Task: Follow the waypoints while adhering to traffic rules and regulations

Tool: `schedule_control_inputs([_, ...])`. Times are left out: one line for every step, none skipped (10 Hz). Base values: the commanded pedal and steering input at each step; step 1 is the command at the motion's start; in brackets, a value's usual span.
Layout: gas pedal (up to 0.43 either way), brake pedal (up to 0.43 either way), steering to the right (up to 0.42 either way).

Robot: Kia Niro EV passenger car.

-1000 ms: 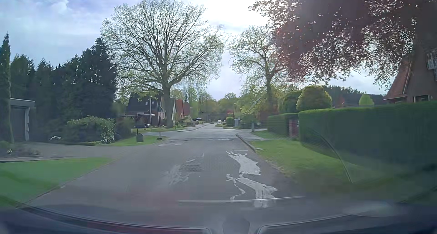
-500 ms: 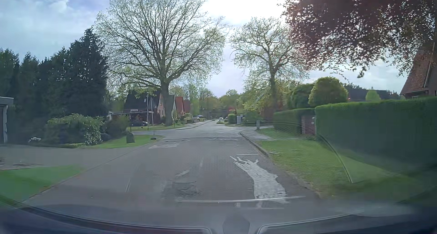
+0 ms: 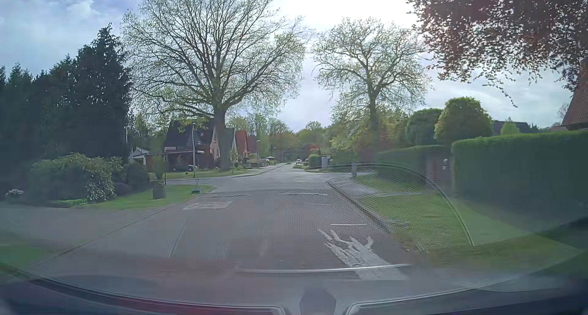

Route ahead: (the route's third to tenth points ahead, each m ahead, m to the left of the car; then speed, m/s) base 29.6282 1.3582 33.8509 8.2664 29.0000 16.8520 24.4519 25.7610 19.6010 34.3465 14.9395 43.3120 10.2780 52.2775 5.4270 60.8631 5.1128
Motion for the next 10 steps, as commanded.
schedule_control_inputs([0.000,0.006,-0.005])
schedule_control_inputs([0.000,0.000,-0.004])
schedule_control_inputs([0.000,0.006,-0.004])
schedule_control_inputs([0.000,0.006,-0.003])
schedule_control_inputs([0.000,0.006,-0.003])
schedule_control_inputs([0.000,0.006,-0.001])
schedule_control_inputs([0.000,0.006,0.004])
schedule_control_inputs([0.000,0.012,0.005])
schedule_control_inputs([0.000,0.012,0.005])
schedule_control_inputs([0.000,0.024,0.006])
